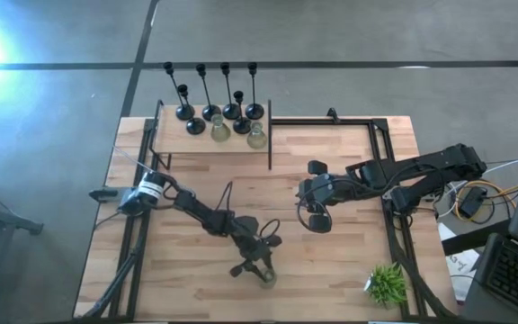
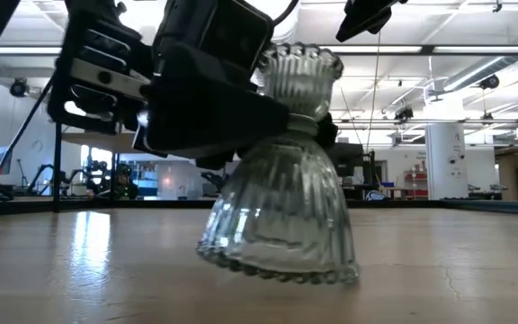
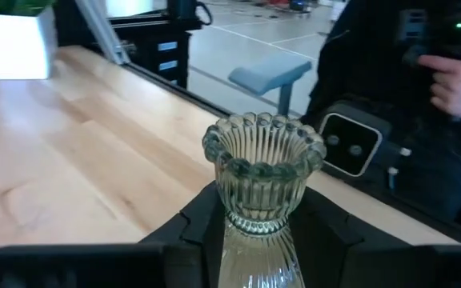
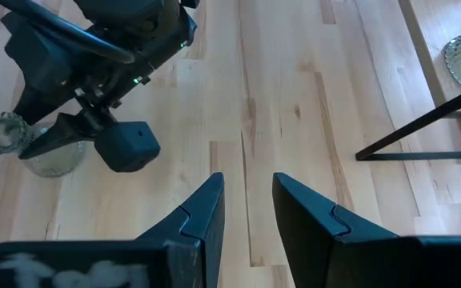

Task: Pick & Place candle stick holders
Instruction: Put the green candleholder on the shelf, then return to Home Position

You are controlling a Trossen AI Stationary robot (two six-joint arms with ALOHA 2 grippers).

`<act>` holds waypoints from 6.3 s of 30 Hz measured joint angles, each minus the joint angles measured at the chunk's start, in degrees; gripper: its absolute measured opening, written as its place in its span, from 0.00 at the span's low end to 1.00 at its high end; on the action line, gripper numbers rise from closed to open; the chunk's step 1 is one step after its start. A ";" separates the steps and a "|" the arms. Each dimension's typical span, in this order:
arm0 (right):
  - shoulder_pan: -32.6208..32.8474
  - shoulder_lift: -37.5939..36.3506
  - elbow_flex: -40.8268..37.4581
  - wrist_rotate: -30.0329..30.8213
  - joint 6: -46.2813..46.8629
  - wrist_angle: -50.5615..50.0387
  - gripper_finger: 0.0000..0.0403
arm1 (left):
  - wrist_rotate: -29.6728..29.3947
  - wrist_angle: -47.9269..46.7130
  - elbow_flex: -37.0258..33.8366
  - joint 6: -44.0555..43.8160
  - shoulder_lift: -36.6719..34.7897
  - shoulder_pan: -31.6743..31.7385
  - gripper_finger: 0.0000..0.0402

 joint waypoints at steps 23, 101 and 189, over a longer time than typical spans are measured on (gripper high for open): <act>0.04 -0.35 -2.27 -0.07 1.76 -0.54 0.25 | -29.08 -0.80 -13.29 -4.66 -15.28 0.41 0.29; -3.80 -0.72 -3.02 0.04 -0.95 1.17 0.25 | -115.41 -74.53 -30.00 -41.10 -81.64 19.47 0.29; -4.09 -0.74 -6.01 -0.19 1.81 1.31 0.25 | -98.56 -52.21 -35.22 -21.80 -88.66 30.78 0.80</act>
